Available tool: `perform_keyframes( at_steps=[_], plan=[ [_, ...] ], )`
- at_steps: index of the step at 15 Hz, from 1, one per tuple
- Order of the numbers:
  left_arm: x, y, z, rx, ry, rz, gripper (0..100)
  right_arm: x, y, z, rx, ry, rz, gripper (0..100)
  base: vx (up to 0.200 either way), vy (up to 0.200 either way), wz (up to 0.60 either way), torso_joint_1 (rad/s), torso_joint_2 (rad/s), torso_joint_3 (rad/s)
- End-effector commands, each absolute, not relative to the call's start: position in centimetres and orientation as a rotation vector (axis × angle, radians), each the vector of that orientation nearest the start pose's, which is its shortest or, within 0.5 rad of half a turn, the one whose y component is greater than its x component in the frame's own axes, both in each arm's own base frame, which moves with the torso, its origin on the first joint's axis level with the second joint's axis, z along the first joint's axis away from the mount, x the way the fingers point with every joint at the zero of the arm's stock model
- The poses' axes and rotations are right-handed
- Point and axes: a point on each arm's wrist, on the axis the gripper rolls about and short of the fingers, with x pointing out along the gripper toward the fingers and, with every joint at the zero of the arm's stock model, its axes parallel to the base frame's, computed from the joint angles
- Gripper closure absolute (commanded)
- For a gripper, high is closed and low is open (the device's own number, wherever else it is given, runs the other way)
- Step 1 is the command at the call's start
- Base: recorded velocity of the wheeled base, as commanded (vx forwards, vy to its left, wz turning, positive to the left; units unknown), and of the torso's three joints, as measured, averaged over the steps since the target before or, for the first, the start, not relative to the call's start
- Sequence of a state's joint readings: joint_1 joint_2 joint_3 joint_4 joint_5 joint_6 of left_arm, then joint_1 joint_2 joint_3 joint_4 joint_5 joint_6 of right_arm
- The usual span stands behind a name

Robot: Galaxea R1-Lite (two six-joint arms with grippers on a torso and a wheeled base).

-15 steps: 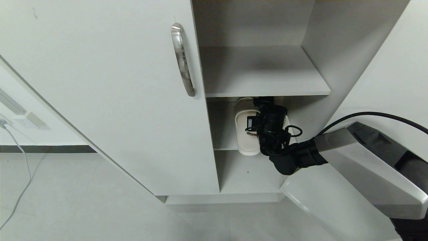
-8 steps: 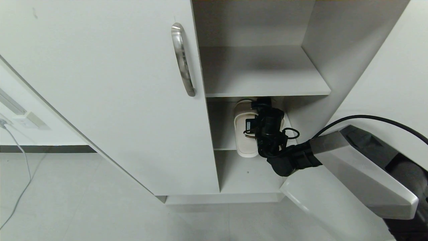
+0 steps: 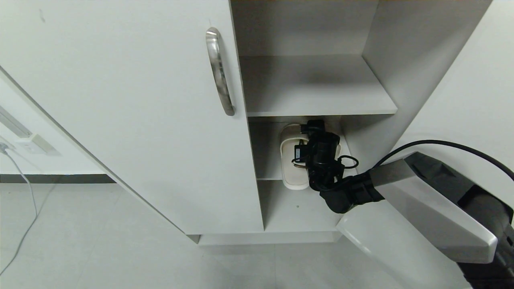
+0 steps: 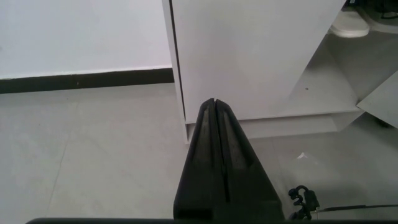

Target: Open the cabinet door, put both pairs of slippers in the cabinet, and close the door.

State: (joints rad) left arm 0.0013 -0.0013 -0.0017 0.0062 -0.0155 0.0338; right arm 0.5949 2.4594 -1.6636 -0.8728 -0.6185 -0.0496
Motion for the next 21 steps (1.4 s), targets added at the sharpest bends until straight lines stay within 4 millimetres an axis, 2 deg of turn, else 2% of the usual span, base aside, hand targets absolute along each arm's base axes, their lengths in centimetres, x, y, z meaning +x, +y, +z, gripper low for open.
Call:
perform_keyframes(
  at_steps=[1, 5, 9, 11, 15, 16, 21],
  plan=[
    [-2.3, 0.0, 7.5, 0.034, 0.004, -0.014, 100, 42.4, 27.2, 12.1, -0.018, -0.046, -0.023, 0, 0.0, 0.0, 0.0, 0.0, 0.0, 0.0],
    [-2.3, 0.0, 7.5, 0.035, 0.004, -0.014, 100, 40.6, 26.7, 13.0, -0.025, -0.034, -0.013, 0, 0.0, 0.0, 0.0, 0.0, 0.0, 0.0],
    [-2.3, 0.0, 7.5, 0.034, 0.004, -0.014, 100, 36.2, 27.7, 14.2, -0.013, -0.049, 0.056, 0, 0.0, 0.0, 0.0, 0.0, 0.0, 0.0],
    [-2.3, 0.0, 7.5, 0.035, 0.004, -0.014, 100, 32.7, 27.9, 14.3, -0.01, -0.05, 0.109, 0, 0.0, 0.0, 0.0, 0.0, 0.0, 0.0],
    [-2.3, 0.0, 7.5, 0.035, 0.004, -0.014, 100, 28.3, 26.9, 12.9, -0.028, -0.028, 0.163, 0, 0.0, 0.0, 0.0, 0.0, 0.0, 0.0],
    [-2.3, 0.0, 7.5, 0.034, 0.004, -0.014, 100, 27.2, 26.0, 12.4, -0.026, -0.028, 0.171, 0, 0.0, 0.0, 0.0, 0.0, 0.0, 0.0],
    [-2.3, 0.0, 7.5, 0.034, 0.004, -0.014, 100, 26.2, 26.5, 12.3, -0.025, -0.035, 0.197, 0, 0.0, 0.0, 0.0, 0.0, 0.0, 0.0]
  ],
)
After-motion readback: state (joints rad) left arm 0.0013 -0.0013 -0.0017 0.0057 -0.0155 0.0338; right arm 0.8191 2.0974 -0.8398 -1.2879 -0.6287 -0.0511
